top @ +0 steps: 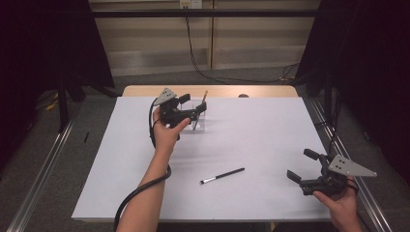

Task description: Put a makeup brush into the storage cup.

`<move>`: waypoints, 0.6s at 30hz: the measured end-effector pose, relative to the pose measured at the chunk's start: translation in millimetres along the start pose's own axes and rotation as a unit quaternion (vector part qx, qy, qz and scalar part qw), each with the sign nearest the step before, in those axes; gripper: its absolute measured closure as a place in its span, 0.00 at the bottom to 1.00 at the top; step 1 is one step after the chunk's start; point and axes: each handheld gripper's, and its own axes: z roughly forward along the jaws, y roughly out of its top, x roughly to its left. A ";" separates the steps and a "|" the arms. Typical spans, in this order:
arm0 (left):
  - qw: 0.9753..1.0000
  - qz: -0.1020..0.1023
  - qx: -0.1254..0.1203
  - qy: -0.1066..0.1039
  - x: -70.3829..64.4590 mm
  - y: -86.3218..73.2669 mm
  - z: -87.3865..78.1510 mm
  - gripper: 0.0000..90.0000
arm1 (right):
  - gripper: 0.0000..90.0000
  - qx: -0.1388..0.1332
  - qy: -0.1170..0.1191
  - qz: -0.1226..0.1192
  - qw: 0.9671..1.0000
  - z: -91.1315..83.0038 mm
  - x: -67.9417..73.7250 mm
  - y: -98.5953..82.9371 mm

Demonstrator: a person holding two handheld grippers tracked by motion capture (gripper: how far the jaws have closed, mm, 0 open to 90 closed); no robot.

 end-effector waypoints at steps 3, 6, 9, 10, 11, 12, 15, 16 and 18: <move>1.000 0.002 -0.004 -0.005 -1.3 0.1 -6.2 0.10 | 0.00 0.000 0.003 0.001 1.000 2.5 0.2 0.2; 1.000 0.008 -0.005 -0.010 -2.4 -1.4 -12.4 0.07 | 0.00 -0.002 0.003 0.003 1.000 4.8 0.2 0.6; 1.000 0.014 -0.004 -0.018 -3.3 -3.1 -19.1 0.05 | 0.00 -0.003 0.005 0.004 1.000 6.4 0.0 0.8; 1.000 0.011 -0.009 -0.022 -3.8 -3.9 -20.7 0.04 | 0.00 -0.003 0.005 0.006 1.000 6.9 -0.1 0.7; 1.000 0.015 -0.007 -0.023 -3.8 -4.4 -23.3 0.03 | 0.00 -0.003 0.004 0.007 1.000 7.3 -0.4 0.5; 1.000 0.015 -0.009 -0.026 -3.8 -5.4 -25.5 0.03 | 0.00 -0.002 0.004 0.010 1.000 7.6 -0.6 0.1; 0.999 0.024 -0.006 -0.033 -3.0 -9.3 -32.7 0.00 | 0.00 -0.005 0.003 0.015 1.000 8.7 -1.6 -0.6; 0.999 0.026 -0.005 -0.036 -3.0 -10.6 -35.1 0.00 | 0.00 -0.003 0.001 0.014 1.000 8.9 -1.8 -0.8; 0.999 0.028 -0.009 -0.041 -3.0 -12.8 -40.2 0.00 | 0.00 -0.002 0.001 0.015 1.000 9.6 -1.7 -1.2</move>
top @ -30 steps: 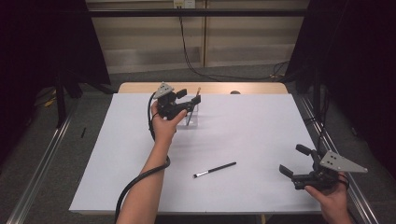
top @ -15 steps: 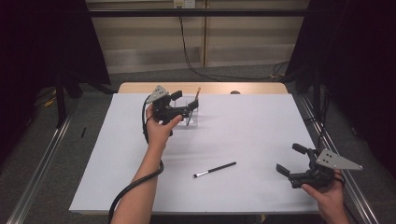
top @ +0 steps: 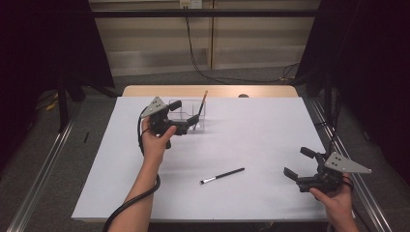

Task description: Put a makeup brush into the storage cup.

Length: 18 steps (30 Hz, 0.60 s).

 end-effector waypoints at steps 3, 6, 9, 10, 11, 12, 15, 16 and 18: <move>1.000 0.000 -0.001 -0.004 -1.1 -2.7 -6.3 0.00 | 0.00 0.001 -0.001 -0.002 1.000 0.3 0.6 -0.1; 1.000 0.001 0.002 -0.006 -2.0 -5.5 -10.8 0.00 | 0.00 0.000 -0.001 -0.004 1.000 0.4 1.5 0.0; 1.000 0.003 0.007 -0.008 -2.9 -7.5 -15.2 0.00 | 0.00 0.000 -0.001 -0.005 1.000 1.0 2.0 0.2; 1.000 0.006 0.007 -0.006 -3.5 -8.3 -16.3 0.00 | 0.00 0.000 -0.001 -0.005 1.000 1.3 2.2 0.2; 1.000 0.008 0.009 -0.008 -3.7 -8.9 -17.5 0.00 | 0.00 0.001 -0.001 -0.006 1.000 1.7 2.2 0.3; 1.000 0.009 0.011 -0.006 -4.1 -9.7 -18.5 0.00 | 0.00 0.002 -0.001 -0.005 1.000 2.1 2.4 0.3; 1.000 0.008 0.012 -0.010 -3.9 -12.2 -22.4 0.00 | 0.00 0.003 -0.001 -0.007 1.000 3.2 2.7 0.2; 1.000 0.006 0.011 -0.010 -4.2 -13.1 -23.8 0.00 | 0.00 0.003 0.000 -0.008 1.000 3.4 2.9 0.3; 1.000 0.005 0.012 -0.012 -4.6 -15.0 -27.0 0.00 | 0.00 0.002 0.000 -0.009 1.000 3.7 3.1 0.6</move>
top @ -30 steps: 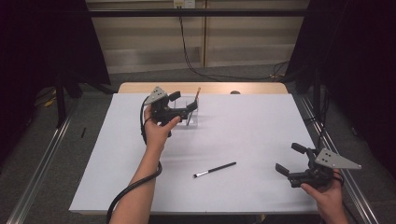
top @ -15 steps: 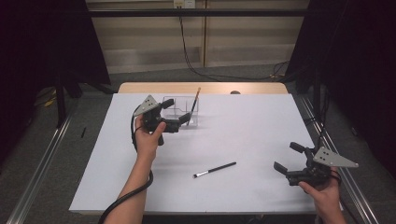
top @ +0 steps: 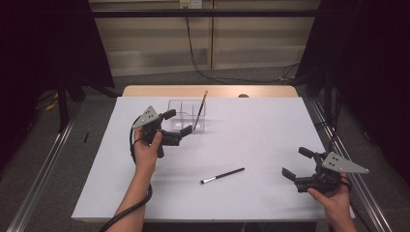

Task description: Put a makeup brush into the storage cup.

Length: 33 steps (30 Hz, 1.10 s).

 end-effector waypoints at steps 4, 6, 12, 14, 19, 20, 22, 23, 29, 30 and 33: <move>1.000 -0.003 0.000 0.003 -0.5 -4.4 -6.1 0.00 | 0.00 0.000 0.000 0.000 1.000 0.5 -0.2 0.0; 1.000 -0.003 0.001 0.003 -0.3 -6.5 -9.6 0.00 | 0.00 0.000 0.000 0.001 1.000 0.5 -0.3 -0.4; 1.000 -0.012 0.001 0.003 0.8 -11.0 -19.5 0.00 | 0.00 0.000 -0.001 -0.002 1.000 -0.9 0.4 0.8; 1.000 -0.012 0.002 0.004 1.0 -12.0 -23.1 0.00 | 0.00 0.002 -0.003 -0.006 1.000 -0.8 0.7 1.1; 1.000 -0.010 0.005 0.007 -0.1 -14.7 -32.4 0.00 | 0.00 0.000 -0.003 -0.003 1.000 0.1 -0.5 1.7; 1.000 -0.009 0.004 0.010 -0.1 -15.2 -34.3 0.00 | 0.00 -0.001 -0.004 -0.004 1.000 0.3 -0.8 1.9; 1.000 -0.010 0.004 0.014 -0.1 -16.2 -38.5 0.00 | 0.00 -0.002 -0.004 -0.003 1.000 1.1 -1.1 2.3; 1.000 -0.009 0.004 0.016 0.0 -16.5 -40.6 0.00 | 0.00 -0.001 -0.003 -0.002 1.000 1.4 -1.2 2.5; 1.000 0.001 0.009 0.030 -0.5 -17.4 -51.3 0.00 | 0.00 -0.006 -0.002 0.000 1.000 2.3 -0.5 3.7; 1.000 0.000 0.005 0.031 -0.3 -17.9 -53.1 0.00 | 0.00 -0.006 -0.002 -0.001 1.000 2.4 -0.3 3.9; 0.999 -0.003 0.004 0.034 0.9 -19.5 -58.7 0.00 | 0.00 -0.010 0.001 0.001 1.000 2.7 0.1 4.7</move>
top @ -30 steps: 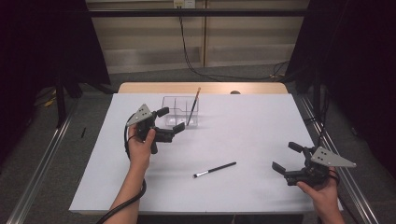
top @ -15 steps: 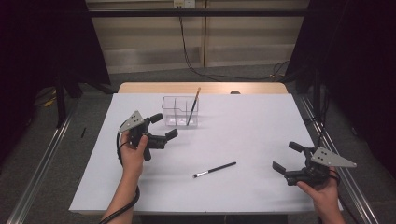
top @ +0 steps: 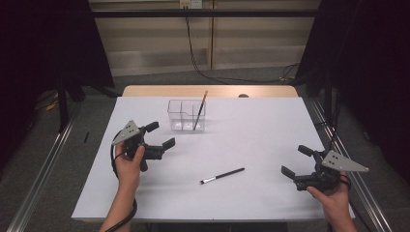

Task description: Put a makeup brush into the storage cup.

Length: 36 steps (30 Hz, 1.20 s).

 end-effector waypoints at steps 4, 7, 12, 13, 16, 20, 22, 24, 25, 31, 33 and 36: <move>1.000 0.002 -0.001 0.003 2.2 -1.1 -7.3 0.00 | 0.00 0.000 0.002 0.000 1.000 1.2 -0.7 0.0; 1.000 0.004 -0.002 0.006 2.7 -1.5 -11.7 0.00 | 0.00 0.003 0.001 0.001 1.000 2.3 -0.5 -0.5; 1.000 0.016 0.008 0.007 1.6 -2.8 -19.1 0.00 | 0.00 0.003 0.001 0.001 1.000 2.7 -0.6 -0.4; 1.000 0.016 0.007 0.009 1.2 -2.8 -20.5 0.00 | 0.00 0.003 0.001 0.001 1.000 2.8 -0.7 -0.4; 1.000 0.021 0.007 0.009 -0.1 -1.9 -26.3 0.00 | 0.00 0.001 0.001 0.001 1.000 3.2 -0.7 0.0; 0.999 0.029 0.011 0.008 -0.7 -1.7 -32.4 0.00 | 0.00 0.001 0.004 0.000 1.000 5.6 0.1 0.5; 0.999 0.030 0.010 0.011 -0.3 -2.2 -35.1 0.00 | 0.00 0.003 0.006 -0.001 1.000 6.3 0.8 0.8; 1.000 0.027 0.006 0.014 0.5 -3.2 -38.2 0.00 | 0.00 0.002 0.006 -0.001 1.000 6.6 1.3 0.7; 1.000 0.026 0.003 0.017 0.9 -3.7 -39.6 0.00 | 0.00 0.002 0.006 -0.002 1.000 6.8 1.3 0.5; 0.999 0.039 0.006 0.014 2.2 -5.5 -48.3 0.00 | 0.00 0.002 0.007 0.000 1.000 7.3 1.1 0.3; 0.999 0.043 0.009 0.017 1.3 -6.2 -50.1 0.00 | 0.00 0.002 0.008 0.000 1.000 7.5 1.2 0.4; 0.999 0.046 0.012 0.015 0.5 -6.8 -52.8 0.00 | 0.00 0.003 0.009 -0.002 1.000 7.4 1.1 0.6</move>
